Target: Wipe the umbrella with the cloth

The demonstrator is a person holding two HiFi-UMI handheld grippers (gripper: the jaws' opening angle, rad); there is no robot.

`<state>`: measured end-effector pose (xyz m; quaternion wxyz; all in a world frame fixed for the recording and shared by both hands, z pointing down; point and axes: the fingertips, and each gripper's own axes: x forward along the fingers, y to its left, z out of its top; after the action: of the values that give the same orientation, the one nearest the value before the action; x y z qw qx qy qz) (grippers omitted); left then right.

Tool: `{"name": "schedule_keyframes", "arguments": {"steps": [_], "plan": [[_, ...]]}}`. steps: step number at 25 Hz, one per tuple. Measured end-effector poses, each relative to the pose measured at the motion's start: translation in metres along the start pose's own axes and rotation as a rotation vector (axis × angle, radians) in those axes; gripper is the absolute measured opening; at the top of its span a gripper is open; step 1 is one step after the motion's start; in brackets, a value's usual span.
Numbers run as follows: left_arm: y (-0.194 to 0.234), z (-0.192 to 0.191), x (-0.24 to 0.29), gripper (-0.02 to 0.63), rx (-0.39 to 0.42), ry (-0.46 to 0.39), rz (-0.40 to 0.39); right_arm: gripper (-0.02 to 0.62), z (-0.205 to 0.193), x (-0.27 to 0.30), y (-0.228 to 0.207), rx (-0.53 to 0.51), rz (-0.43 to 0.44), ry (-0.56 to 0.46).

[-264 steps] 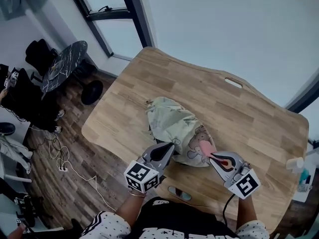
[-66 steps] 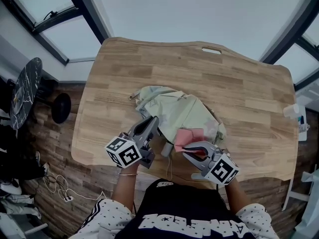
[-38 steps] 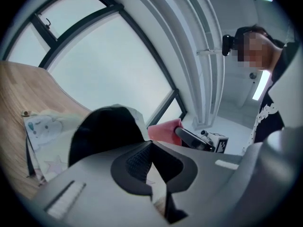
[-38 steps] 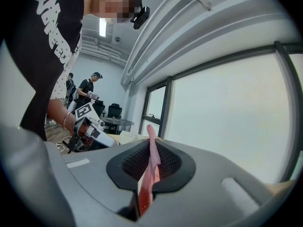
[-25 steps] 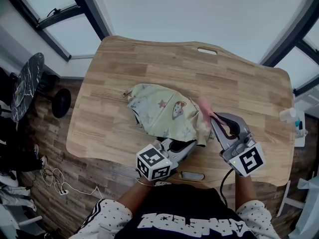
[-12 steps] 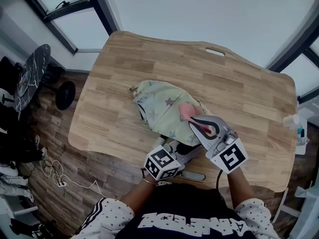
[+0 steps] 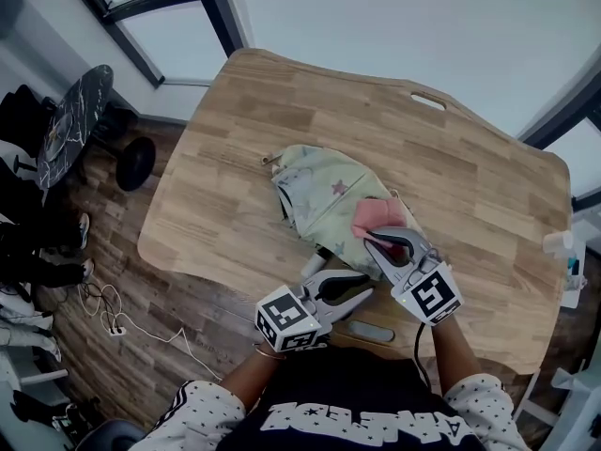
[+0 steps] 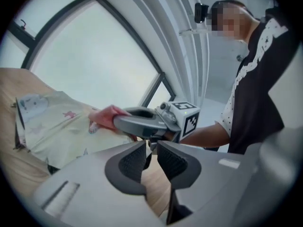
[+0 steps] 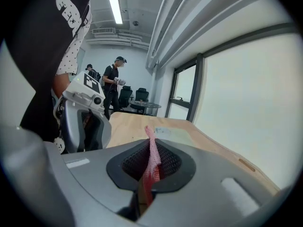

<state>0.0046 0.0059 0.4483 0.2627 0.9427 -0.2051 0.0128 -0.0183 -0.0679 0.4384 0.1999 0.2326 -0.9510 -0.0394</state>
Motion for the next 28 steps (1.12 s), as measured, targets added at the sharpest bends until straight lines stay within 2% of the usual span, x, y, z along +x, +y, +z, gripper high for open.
{"name": "schedule_keyframes", "arguments": {"steps": [4, 10, 15, 21, 24, 28], "plan": [[0.015, 0.017, -0.008, 0.064, 0.02, -0.054, 0.05, 0.026, -0.012, 0.001, 0.001, 0.017, -0.002, 0.034], [0.035, 0.012, 0.002, 0.06, 0.094, -0.008, 0.088, 0.026, 0.002, -0.004, -0.003, 0.038, -0.041, 0.002], [0.042, 0.0, 0.011, 0.014, 0.099, 0.028, 0.1, 0.026, 0.02, -0.01, -0.012, 0.059, -0.095, -0.038], [0.043, -0.001, 0.014, 0.0, 0.084, 0.033, 0.06, 0.026, 0.061, -0.01, -0.037, 0.063, -0.205, -0.084], [0.043, 0.005, 0.007, 0.002, 0.083, 0.008, 0.043, 0.026, 0.077, 0.004, -0.051, 0.06, -0.252, -0.114], [0.05, 0.015, -0.005, 0.002, 0.035, -0.019, 0.026, 0.026, 0.091, 0.036, -0.068, 0.076, -0.284, -0.114]]}}
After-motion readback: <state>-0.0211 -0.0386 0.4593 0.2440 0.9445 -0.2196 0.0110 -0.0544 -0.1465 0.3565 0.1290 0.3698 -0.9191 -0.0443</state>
